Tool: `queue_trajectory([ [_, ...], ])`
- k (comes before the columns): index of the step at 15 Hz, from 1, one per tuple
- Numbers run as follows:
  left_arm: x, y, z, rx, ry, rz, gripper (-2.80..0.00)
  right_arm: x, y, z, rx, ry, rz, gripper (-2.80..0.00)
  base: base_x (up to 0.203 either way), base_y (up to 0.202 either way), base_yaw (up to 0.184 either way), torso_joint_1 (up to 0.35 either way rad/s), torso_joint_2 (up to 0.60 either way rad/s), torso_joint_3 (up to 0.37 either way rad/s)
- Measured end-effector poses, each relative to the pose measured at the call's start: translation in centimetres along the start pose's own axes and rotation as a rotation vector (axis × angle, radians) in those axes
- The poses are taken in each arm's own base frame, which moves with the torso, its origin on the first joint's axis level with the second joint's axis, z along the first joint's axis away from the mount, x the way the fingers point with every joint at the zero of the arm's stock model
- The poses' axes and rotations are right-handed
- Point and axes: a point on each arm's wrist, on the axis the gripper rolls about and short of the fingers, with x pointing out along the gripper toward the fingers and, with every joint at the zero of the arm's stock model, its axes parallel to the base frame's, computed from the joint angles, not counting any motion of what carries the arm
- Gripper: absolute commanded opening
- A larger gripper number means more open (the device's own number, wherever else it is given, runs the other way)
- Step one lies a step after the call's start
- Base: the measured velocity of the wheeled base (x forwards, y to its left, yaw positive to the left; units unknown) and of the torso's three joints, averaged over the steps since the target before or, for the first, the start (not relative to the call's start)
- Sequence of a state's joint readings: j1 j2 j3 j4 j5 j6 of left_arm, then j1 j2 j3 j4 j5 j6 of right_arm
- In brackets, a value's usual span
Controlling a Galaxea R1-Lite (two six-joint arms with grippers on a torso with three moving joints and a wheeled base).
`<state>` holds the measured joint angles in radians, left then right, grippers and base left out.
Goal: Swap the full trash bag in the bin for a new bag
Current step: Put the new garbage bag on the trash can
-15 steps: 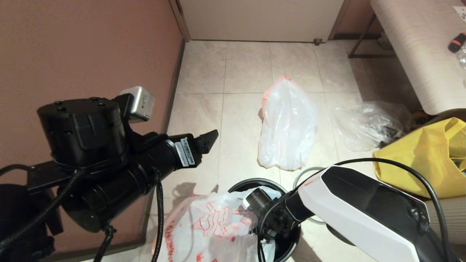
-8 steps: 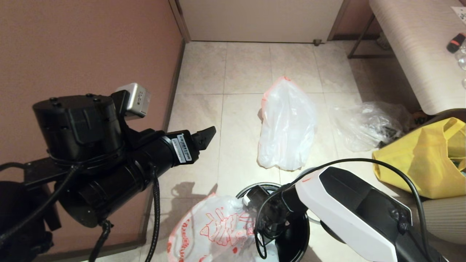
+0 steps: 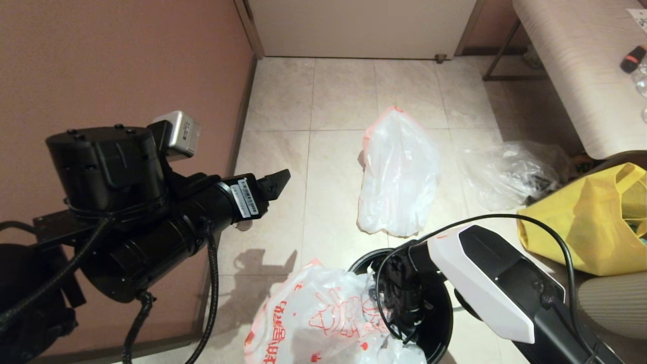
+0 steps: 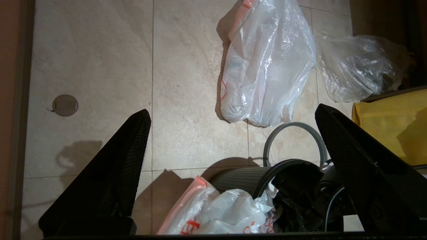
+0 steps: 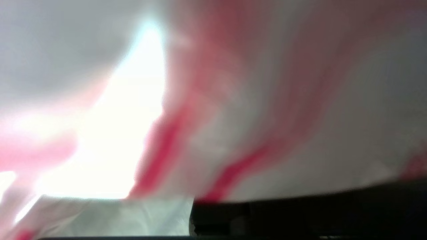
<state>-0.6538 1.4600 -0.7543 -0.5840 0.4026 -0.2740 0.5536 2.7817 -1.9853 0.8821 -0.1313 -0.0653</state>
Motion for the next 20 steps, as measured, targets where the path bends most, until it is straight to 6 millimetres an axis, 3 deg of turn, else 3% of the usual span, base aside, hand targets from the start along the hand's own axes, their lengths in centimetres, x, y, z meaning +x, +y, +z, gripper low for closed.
queue_trajectory([
  [4, 0.4, 0.2, -0.2, 0.002, 0.006, 0.014, 0.00, 2.4, -0.8, 1.6, -0.003, -0.126, -0.013, -2.80, 0.000, 0.000, 0.000, 0.000, 0.00, 0.000],
  [13, 1.4, 0.8, -0.8, 0.007, 0.035, 0.025, 0.00, 6.7, 0.2, 5.6, -0.012, -0.455, -0.208, -2.80, 0.000, 0.000, 0.000, 0.000, 0.00, 0.000],
  [17, 1.5, 0.9, -0.8, 0.007, 0.035, 0.029, 0.00, 7.2, -0.3, 7.3, 0.028, -0.641, -0.270, -2.80, 0.000, 0.000, 0.000, 0.000, 0.00, 0.000],
  [20, 1.6, 1.0, -0.7, 0.007, 0.034, 0.035, 0.00, 7.3, -2.1, 7.5, 0.102, -0.668, -0.361, -2.80, 0.000, 0.000, 0.000, 0.000, 0.00, 0.000],
])
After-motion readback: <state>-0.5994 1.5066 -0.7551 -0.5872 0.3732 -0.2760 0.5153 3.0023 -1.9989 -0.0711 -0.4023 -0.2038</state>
